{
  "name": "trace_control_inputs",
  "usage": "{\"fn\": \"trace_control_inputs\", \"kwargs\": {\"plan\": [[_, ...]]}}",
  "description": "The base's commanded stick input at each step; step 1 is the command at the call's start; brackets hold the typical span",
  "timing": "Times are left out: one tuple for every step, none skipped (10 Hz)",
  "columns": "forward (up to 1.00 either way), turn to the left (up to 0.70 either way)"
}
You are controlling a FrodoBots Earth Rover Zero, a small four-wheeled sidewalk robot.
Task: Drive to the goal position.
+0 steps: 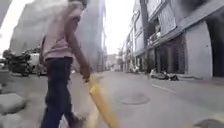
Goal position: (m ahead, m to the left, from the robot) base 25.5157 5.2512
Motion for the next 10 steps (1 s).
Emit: {"fn": "trace_control_inputs", "kwargs": {"plan": [[1.00,0.06],[1.00,0.06],[1.00,0.06],[1.00,0.06],[1.00,0.06],[1.00,0.06],[1.00,0.06],[1.00,0.06],[1.00,-0.22],[1.00,-0.34]]}}
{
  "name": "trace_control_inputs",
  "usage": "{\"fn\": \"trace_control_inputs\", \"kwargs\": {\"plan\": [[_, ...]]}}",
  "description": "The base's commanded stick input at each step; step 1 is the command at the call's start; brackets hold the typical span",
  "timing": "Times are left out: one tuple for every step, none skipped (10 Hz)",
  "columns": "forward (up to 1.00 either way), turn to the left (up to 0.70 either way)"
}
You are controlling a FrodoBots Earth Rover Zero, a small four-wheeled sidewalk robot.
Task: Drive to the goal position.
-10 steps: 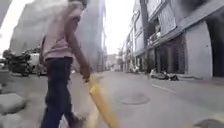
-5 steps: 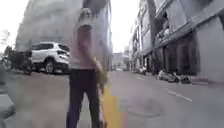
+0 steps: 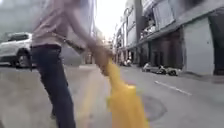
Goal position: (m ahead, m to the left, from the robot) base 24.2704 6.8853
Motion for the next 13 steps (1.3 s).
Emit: {"fn": "trace_control_inputs", "kwargs": {"plan": [[1.00,-0.34],[1.00,-0.34],[1.00,-0.34],[1.00,0.06],[1.00,0.06],[1.00,0.06],[1.00,0.06],[1.00,0.06],[1.00,0.06],[1.00,0.06],[1.00,0.06],[1.00,0.06],[1.00,0.06]]}}
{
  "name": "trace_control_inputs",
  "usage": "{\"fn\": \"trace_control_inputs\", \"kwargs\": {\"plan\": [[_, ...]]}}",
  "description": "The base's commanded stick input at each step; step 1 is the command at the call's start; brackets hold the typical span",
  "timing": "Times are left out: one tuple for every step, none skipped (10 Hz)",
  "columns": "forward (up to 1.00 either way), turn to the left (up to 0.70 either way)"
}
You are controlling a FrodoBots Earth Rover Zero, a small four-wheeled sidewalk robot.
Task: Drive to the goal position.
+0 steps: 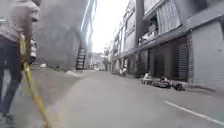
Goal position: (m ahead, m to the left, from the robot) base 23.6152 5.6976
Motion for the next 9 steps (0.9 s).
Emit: {"fn": "trace_control_inputs", "kwargs": {"plan": [[1.00,0.06],[1.00,0.06],[1.00,0.06],[1.00,0.06],[1.00,0.06],[1.00,0.06],[1.00,0.06],[1.00,0.06],[1.00,0.06]]}}
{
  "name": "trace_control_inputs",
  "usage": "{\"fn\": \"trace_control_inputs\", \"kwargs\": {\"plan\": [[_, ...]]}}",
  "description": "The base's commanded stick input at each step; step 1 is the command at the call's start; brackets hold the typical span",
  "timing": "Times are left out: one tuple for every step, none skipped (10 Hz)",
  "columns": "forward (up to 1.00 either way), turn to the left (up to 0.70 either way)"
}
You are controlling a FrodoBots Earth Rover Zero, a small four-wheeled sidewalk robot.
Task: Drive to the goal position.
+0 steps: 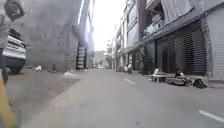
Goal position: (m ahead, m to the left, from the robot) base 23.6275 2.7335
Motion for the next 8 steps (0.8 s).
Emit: {"fn": "trace_control_inputs", "kwargs": {"plan": [[1.00,0.06],[1.00,0.06],[1.00,0.46],[1.00,0.46],[1.00,0.21],[1.00,0.06],[1.00,0.06],[1.00,0.06]]}}
